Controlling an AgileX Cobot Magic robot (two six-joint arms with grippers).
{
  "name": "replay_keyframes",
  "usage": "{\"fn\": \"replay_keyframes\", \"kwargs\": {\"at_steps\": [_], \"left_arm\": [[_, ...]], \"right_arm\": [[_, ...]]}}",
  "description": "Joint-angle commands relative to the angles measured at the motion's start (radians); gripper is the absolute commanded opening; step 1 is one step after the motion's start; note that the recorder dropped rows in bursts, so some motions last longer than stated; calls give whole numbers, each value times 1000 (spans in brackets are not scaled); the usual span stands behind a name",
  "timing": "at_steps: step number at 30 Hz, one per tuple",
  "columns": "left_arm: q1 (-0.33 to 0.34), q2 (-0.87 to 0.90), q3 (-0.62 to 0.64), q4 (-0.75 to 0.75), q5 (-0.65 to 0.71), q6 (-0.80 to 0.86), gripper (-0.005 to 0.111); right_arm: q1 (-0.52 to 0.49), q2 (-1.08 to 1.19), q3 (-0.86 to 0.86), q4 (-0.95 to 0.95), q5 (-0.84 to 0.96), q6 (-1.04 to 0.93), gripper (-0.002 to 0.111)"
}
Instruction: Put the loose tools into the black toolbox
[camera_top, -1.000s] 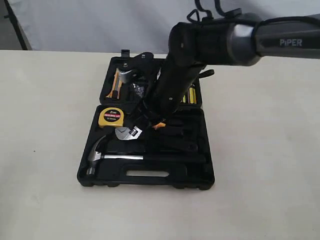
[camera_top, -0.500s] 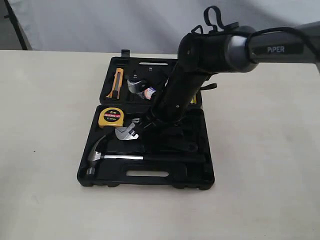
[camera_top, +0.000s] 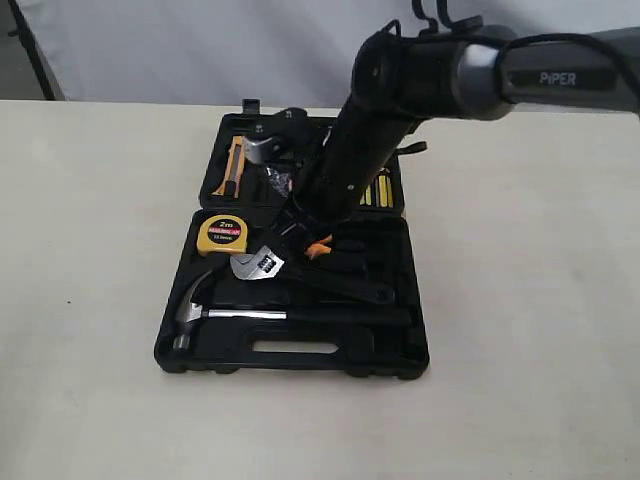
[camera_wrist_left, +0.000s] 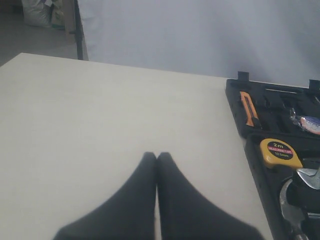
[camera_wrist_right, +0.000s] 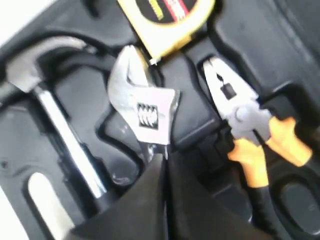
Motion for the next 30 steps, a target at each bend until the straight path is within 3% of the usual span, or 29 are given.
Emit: {"fn": "replay_keyframes", "kwargs": {"at_steps": [1,7,11,16,18,19,25,27,30], "left_arm": [[3,-8,9,-14,-17,-10,1],[3,-8,9,-14,-17,-10,1],[3,-8,9,-14,-17,-10,1],[3,-8,9,-14,-17,-10,1],[3,-8,9,-14,-17,-10,1],[3,-8,9,-14,-17,-10,1],[3,-8,9,-14,-17,-10,1],[3,-8,9,-14,-17,-10,1],[3,-8,9,-14,-17,-10,1]], "right_arm": [[-2,-14,-18,8,51,-14,13],[-2,34,-18,-19,27,-24,53],[-2,71,-18,-19,11,-26,56],[-2,107,-18,-19,53,-26,44],[-2,104,-18,-9,53,-63,19],[-2,89,-18,7,43,-85,-1],[47,-59,-16,-46,2,-211,0],[118,-86,28,-262,-59,-173,-1],[207,-91,161,-579,-250,64,-1]]}}
